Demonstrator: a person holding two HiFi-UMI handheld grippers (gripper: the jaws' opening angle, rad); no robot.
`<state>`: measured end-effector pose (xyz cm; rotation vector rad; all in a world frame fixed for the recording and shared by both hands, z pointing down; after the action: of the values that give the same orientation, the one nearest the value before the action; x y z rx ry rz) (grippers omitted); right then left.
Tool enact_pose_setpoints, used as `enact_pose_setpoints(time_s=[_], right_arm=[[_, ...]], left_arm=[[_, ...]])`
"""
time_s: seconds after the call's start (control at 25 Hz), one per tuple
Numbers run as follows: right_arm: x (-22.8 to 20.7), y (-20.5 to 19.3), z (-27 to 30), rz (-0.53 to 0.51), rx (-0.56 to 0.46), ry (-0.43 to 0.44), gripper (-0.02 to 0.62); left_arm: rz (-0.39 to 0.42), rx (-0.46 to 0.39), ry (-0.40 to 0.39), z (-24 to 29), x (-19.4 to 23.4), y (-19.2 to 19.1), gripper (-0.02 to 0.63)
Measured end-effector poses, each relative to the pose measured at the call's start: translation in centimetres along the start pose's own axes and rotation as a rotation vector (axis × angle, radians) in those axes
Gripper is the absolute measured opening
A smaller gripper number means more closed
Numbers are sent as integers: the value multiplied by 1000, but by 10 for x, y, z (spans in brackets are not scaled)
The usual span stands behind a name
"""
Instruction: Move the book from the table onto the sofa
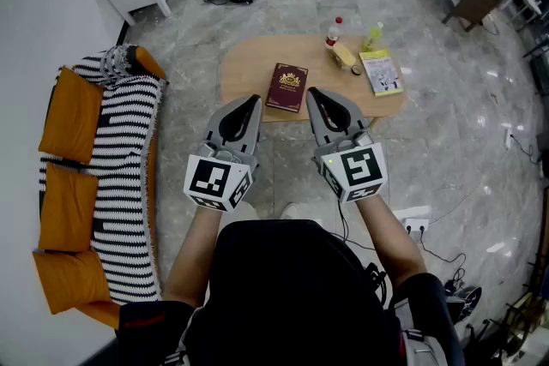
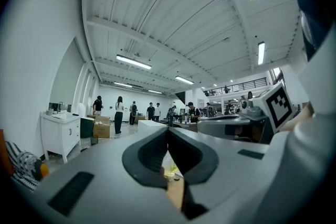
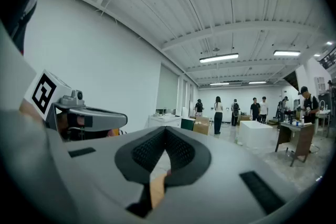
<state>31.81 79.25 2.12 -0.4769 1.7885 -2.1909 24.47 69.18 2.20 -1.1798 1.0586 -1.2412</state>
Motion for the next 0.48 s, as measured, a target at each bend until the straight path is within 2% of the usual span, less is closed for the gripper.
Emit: enact_pose_setpoints(time_s=[0.2,0.48], right_arm=[[1,-1,12,61,-1,6,14],[14,-2,47,12,48,-38,14]], left_arm=[[-20,-9,-8,2,13,3,14],[-48,-7,-55,9,51,-4,14]])
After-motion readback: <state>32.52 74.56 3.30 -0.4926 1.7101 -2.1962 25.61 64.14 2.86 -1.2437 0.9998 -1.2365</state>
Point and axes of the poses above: the fingertips, and each gripper's own axes: z forward along the fingers, x to its left, y out of its top, the point moved 3 cm from there along -z, backward along the fingers, and after that the axes turned 7 degrees about x, right-handed, at the moved point
